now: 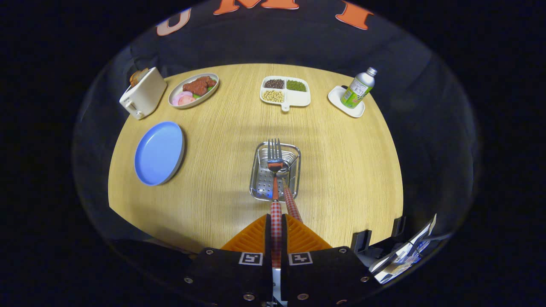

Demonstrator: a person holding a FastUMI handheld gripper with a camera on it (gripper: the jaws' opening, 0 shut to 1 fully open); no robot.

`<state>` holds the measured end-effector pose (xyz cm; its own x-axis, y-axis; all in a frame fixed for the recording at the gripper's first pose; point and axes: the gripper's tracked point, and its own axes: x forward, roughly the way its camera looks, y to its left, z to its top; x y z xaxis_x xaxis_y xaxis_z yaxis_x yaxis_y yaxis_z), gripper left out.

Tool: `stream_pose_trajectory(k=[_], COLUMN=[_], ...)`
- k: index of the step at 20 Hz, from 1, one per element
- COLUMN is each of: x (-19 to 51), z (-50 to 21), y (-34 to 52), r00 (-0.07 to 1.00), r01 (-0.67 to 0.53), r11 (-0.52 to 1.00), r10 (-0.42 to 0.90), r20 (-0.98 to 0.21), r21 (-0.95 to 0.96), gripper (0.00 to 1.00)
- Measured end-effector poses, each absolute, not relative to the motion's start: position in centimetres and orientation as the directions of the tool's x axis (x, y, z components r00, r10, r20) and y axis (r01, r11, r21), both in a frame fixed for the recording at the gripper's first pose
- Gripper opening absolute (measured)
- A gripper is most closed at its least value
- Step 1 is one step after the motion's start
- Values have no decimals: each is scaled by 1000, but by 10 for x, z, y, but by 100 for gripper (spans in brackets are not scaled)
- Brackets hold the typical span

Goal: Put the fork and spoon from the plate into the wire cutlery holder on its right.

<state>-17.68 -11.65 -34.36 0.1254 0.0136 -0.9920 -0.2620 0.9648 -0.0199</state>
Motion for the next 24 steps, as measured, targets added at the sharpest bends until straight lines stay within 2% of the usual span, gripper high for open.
stream_pose_trajectory(k=[8,17,21,24], x=[-176,-161,-146,-133], z=[-356,-367,-368,-358], y=[-124,-107,-103,-94], r00=[-83,-246,-225,-139], r01=[-370,-216,-133,-56], r11=[929,971,984,986], r10=[-35,46,87,148], r20=[-996,-968,-970,-979], r21=[-1,101,119,157], gripper=[8,10,13,11])
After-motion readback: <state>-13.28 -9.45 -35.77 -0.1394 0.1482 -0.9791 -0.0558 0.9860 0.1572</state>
